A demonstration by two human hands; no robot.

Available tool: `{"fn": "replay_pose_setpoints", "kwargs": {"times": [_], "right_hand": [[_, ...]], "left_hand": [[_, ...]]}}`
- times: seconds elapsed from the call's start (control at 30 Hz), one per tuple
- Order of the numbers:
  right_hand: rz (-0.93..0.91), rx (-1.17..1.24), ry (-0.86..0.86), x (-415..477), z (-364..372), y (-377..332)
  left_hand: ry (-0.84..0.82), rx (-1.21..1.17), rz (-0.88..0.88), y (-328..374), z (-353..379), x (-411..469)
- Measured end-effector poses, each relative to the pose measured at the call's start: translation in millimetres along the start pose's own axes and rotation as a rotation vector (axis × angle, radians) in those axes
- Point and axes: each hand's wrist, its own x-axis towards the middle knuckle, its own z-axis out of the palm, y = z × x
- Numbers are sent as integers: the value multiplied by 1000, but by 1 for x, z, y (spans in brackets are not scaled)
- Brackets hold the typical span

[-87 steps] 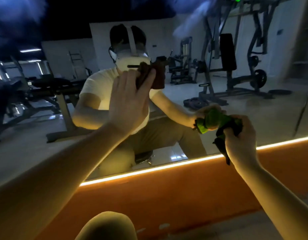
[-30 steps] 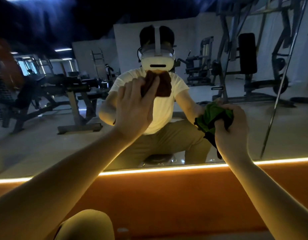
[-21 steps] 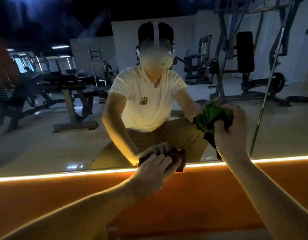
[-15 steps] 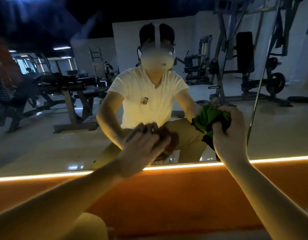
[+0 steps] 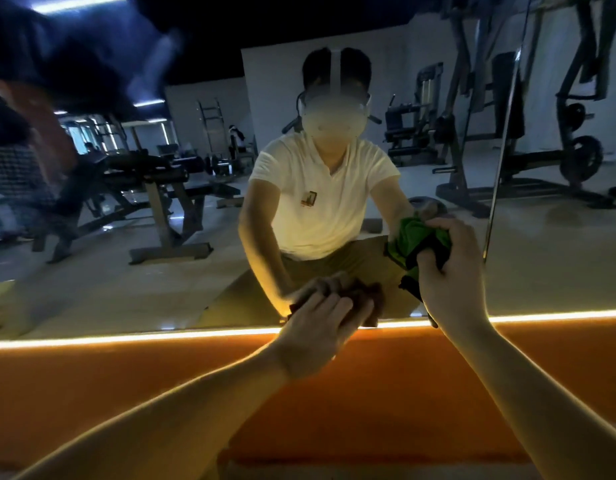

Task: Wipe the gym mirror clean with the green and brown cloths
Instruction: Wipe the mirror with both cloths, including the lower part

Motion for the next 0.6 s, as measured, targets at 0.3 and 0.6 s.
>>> {"fn": "replay_pose_setpoints", "kwargs": {"times": [0.3,0.6], "right_hand": [[-24,35,79,9,3,-8],[-12,29,18,-4,-20,11]], "left_hand": [[271,29,-192,-77,-76,37],[482,-170,-536,-13,-33,66]]}}
